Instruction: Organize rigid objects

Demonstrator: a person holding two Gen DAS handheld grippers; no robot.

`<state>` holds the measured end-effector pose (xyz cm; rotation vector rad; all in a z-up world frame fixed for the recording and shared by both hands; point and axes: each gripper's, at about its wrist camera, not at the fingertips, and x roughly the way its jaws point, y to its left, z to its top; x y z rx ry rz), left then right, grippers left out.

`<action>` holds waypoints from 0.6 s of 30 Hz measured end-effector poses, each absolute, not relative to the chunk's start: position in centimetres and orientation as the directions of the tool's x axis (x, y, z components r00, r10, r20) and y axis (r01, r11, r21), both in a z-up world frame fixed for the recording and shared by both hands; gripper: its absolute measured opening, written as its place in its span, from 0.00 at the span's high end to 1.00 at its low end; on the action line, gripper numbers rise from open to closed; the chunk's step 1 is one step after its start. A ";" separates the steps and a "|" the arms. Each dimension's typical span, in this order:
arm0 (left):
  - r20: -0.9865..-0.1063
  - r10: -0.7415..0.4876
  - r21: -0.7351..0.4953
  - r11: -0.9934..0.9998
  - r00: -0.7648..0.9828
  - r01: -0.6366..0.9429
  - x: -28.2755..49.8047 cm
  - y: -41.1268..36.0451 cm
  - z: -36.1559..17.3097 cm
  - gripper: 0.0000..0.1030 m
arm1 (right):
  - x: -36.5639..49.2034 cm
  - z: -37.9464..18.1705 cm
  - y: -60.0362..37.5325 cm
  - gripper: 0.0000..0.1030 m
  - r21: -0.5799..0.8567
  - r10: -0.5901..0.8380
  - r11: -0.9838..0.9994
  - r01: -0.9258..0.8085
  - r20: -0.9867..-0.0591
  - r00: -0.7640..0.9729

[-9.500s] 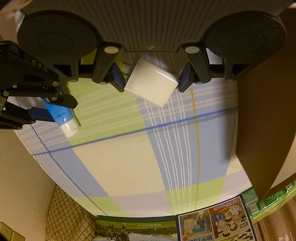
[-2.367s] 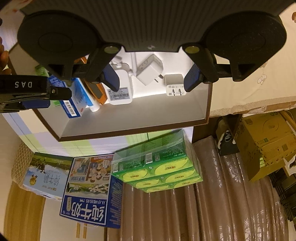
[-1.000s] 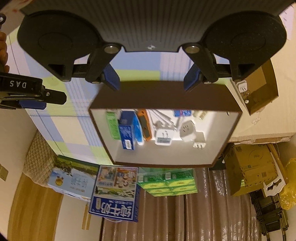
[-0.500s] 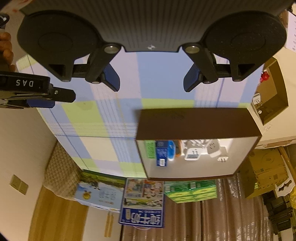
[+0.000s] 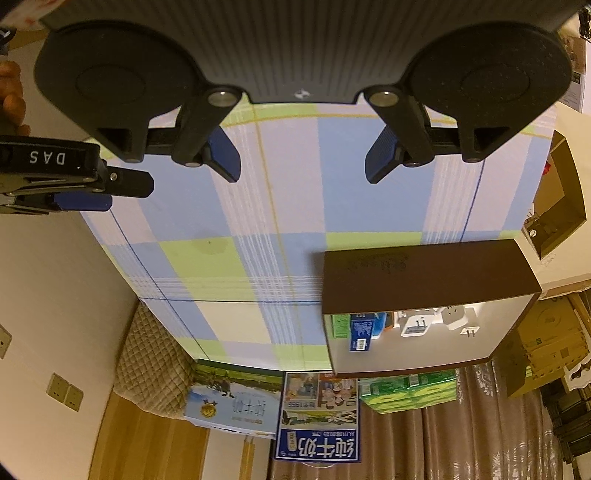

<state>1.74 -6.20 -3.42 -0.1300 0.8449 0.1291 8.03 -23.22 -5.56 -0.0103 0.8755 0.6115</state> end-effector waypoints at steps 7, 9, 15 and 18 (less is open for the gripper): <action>-0.751 0.054 -0.070 0.985 0.658 -0.161 0.9 -7.4 -3.5 0.31 | 6.8 -5.7 -24.5 0.39 0.240 0.495 0.833 -0.499 -0.726 0.478; -0.752 0.053 -0.071 0.984 0.657 -0.161 0.6 -7.7 -3.6 0.31 | 6.5 -5.8 -24.6 0.39 0.239 0.496 0.831 -0.502 -0.727 0.475; -0.751 0.051 -0.075 0.984 0.658 -0.163 0.0 -8.3 -3.7 0.31 | 6.0 -5.9 -25.0 0.39 0.238 0.498 0.828 -0.507 -0.728 0.471; -0.750 0.051 -0.076 0.984 0.659 -0.163 -0.1 -8.3 -3.7 0.31 | 5.9 -5.9 -25.0 0.39 0.239 0.498 0.829 -0.506 -0.728 0.472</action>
